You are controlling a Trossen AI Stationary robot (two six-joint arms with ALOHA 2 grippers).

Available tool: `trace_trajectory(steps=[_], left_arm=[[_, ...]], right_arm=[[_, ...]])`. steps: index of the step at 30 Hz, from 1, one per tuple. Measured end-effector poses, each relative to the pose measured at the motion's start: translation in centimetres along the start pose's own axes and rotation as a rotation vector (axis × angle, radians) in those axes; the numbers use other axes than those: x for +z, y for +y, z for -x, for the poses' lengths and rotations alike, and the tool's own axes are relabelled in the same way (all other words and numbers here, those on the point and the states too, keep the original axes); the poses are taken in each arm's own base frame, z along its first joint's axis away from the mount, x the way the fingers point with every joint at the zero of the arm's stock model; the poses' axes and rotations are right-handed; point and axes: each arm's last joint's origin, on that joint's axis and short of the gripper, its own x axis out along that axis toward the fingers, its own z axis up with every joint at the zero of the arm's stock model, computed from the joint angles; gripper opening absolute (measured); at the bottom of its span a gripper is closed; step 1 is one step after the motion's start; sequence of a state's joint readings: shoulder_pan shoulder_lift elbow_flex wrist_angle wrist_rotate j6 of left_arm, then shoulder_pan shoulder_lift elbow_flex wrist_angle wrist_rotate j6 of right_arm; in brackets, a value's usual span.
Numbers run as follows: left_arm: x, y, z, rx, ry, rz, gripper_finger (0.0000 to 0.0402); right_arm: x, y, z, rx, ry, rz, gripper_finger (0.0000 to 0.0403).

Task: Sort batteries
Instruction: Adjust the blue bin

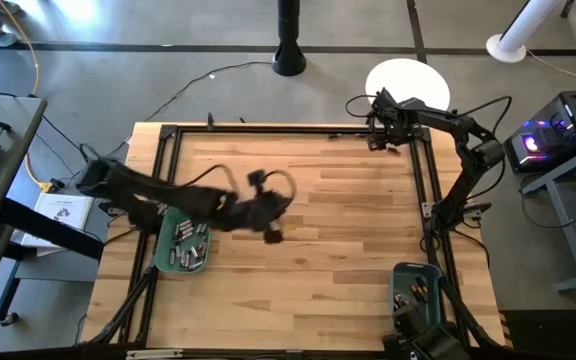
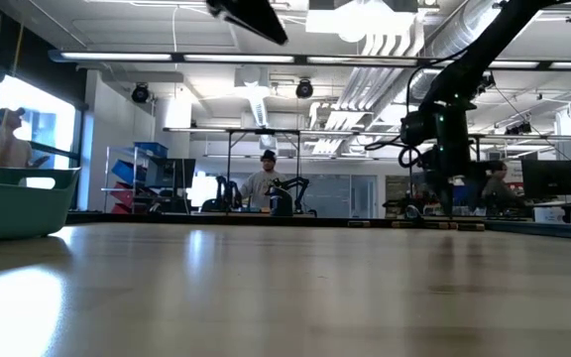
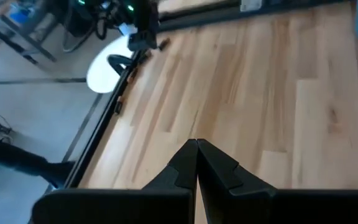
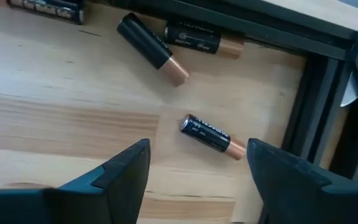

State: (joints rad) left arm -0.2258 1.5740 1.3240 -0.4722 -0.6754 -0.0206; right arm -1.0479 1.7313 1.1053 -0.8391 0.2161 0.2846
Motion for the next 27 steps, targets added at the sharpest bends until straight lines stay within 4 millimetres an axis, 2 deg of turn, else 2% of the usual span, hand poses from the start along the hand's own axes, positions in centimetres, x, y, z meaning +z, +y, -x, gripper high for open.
trace_trajectory(steps=[4,8,11,14,18,21,27], left_arm=[[-2.0,-1.5,3.0,0.048,-0.039,0.038,0.0003],[-3.9,-2.7,4.9,0.102,-0.073,0.051,0.0003],[-5.3,-3.5,5.6,0.157,-0.089,0.056,0.0003],[-6.5,-4.2,5.8,0.205,-0.102,0.064,0.0003],[-7.6,-4.7,5.7,0.210,-0.102,0.086,0.0003],[-8.5,-4.9,5.5,0.216,-0.099,0.103,0.0003],[-9.3,-5.1,5.2,0.222,-0.096,0.122,0.0003]], right_arm=[[-0.1,0.1,0.2,0.022,0.004,0.033,0.0236],[-0.9,0.8,1.5,0.025,0.002,0.144,0.0217],[-2.3,1.6,3.2,-0.020,0.010,0.232,0.0207],[-4.7,2.9,5.4,-0.072,0.016,0.332,0.0200],[-9.6,5.1,8.4,-0.088,0.008,0.451,0.0195],[-14.9,6.5,10.0,-0.026,0.020,0.533,0.0195],[-25.7,6.5,11.5,0.203,0.190,0.628,0.0195]])
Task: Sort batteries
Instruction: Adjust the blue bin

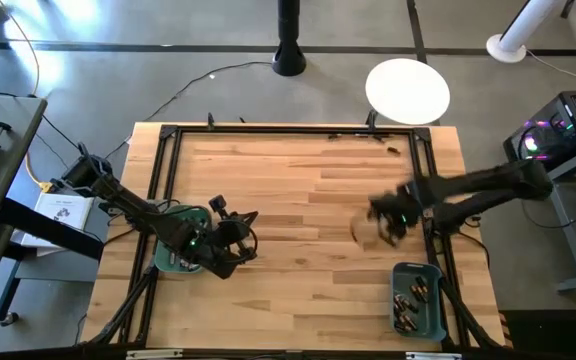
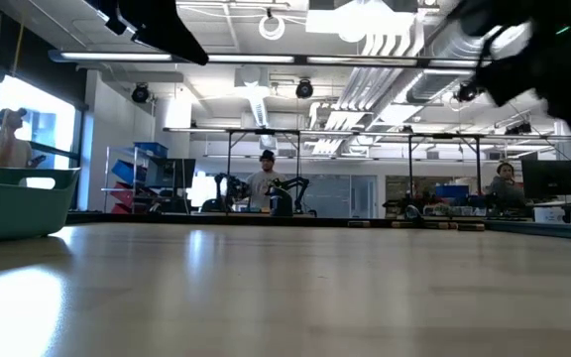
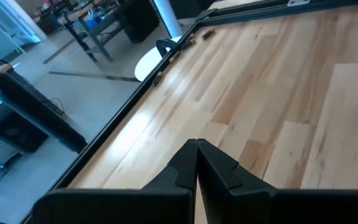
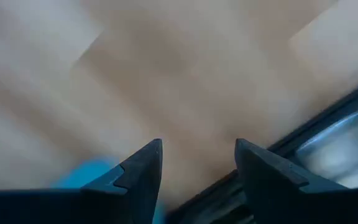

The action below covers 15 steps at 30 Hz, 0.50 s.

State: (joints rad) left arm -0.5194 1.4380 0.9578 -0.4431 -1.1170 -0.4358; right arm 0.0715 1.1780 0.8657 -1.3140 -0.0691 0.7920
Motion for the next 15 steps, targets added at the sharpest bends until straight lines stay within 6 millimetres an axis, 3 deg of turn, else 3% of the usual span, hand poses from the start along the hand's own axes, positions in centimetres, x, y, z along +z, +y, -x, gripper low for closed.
trace_trajectory(steps=[6,10,15], left_arm=[[-0.3,0.0,-0.1,0.029,-0.011,0.003,0.0003],[-0.2,0.0,-0.1,0.027,-0.018,0.018,0.0003],[-0.2,0.0,-0.1,0.040,-0.024,0.018,0.0003]], right_arm=[[-6.2,4.6,0.3,0.215,-0.057,-0.043,0.0195],[-8.7,7.0,1.0,0.312,-0.159,-0.103,0.0195],[-10.9,9.0,-0.6,0.278,-0.081,-0.196,0.0195]])
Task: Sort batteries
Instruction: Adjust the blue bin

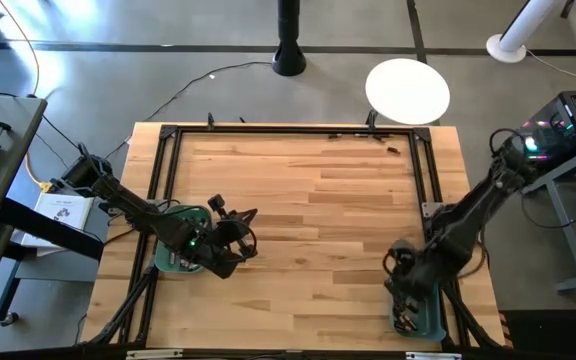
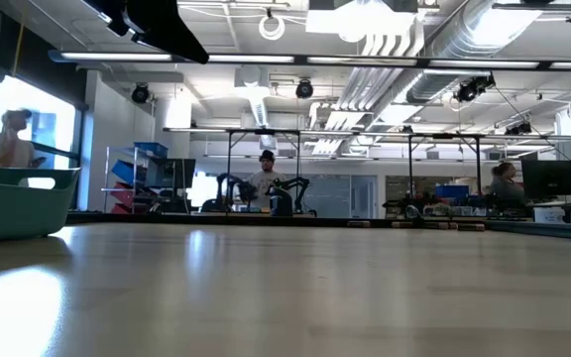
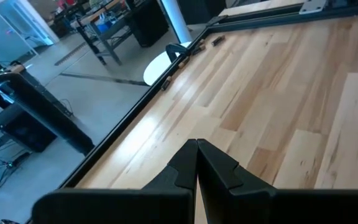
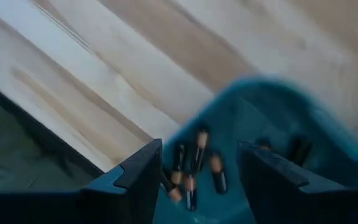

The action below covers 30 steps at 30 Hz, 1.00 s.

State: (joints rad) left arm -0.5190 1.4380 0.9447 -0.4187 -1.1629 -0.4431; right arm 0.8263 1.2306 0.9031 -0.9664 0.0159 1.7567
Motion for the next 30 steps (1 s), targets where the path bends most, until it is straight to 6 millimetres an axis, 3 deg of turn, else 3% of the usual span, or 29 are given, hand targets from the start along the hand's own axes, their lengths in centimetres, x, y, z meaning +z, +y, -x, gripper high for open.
trace_trajectory(steps=[5,13,17,25,30], left_arm=[[0.0,0.0,0.0,0.009,-0.004,0.000,0.0003],[0.0,0.1,0.0,0.014,-0.005,0.000,0.0003],[0.0,0.1,0.0,0.021,-0.009,0.000,0.0003],[0.0,0.1,0.0,0.022,-0.009,0.000,0.0003],[0.0,0.1,0.0,0.022,-0.009,0.000,0.0003]], right_arm=[[-1.1,1.2,-2.3,-0.031,0.026,-0.045,0.0195],[-0.7,2.3,-4.8,-0.073,0.021,-0.056,0.0186],[-0.1,2.4,-5.1,-0.084,0.011,-0.061,0.0146],[2.1,2.7,-5.1,-0.079,-0.014,-0.029,0.0022],[4.1,2.8,-5.0,-0.081,-0.030,-0.001,0.0009]])
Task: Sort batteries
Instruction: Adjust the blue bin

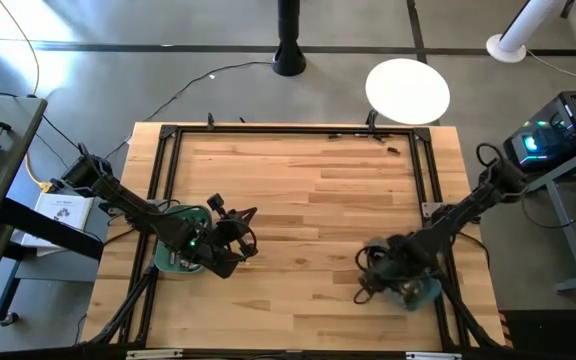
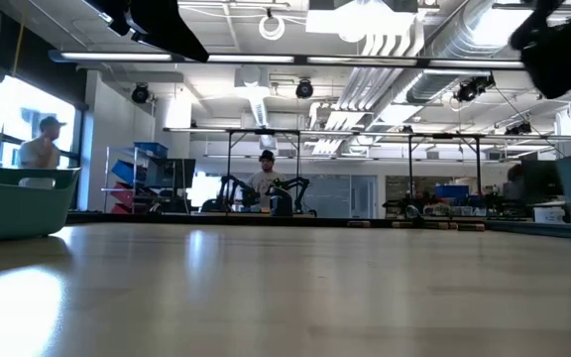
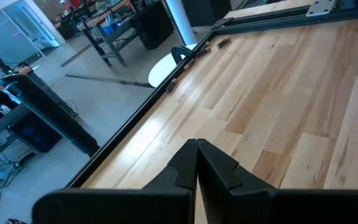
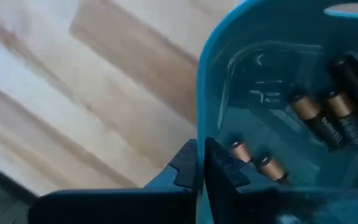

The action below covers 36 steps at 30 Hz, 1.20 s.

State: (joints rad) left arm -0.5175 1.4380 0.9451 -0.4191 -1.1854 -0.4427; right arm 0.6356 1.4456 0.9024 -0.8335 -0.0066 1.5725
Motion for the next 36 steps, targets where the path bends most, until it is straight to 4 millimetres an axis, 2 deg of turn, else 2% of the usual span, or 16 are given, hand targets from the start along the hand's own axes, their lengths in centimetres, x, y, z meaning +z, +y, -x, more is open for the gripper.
trace_trajectory(steps=[7,15,22,25,32,36], left_arm=[[0.0,0.0,0.0,0.000,0.000,0.000,0.0003],[0.0,0.0,0.0,0.000,0.000,0.000,0.0003],[0.0,0.0,0.0,0.000,0.000,0.000,0.0003],[0.0,0.0,0.0,-0.001,0.000,-0.001,0.0003],[0.0,0.0,0.0,-0.010,0.004,0.001,0.0003],[0.0,-0.1,0.0,-0.014,0.005,0.001,0.0003]], right_arm=[[4.2,-0.4,0.1,-0.003,-0.034,0.031,0.0003],[9.8,-1.8,0.4,0.002,-0.070,0.042,0.0005],[13.1,-3.0,0.8,0.010,-0.143,0.084,0.0014],[14.1,-3.5,0.9,0.005,-0.166,0.090,0.0042],[15.8,-4.6,1.4,-0.033,-0.222,0.094,0.0147],[16.3,-4.4,3.7,0.010,-0.226,0.138,0.0192]])
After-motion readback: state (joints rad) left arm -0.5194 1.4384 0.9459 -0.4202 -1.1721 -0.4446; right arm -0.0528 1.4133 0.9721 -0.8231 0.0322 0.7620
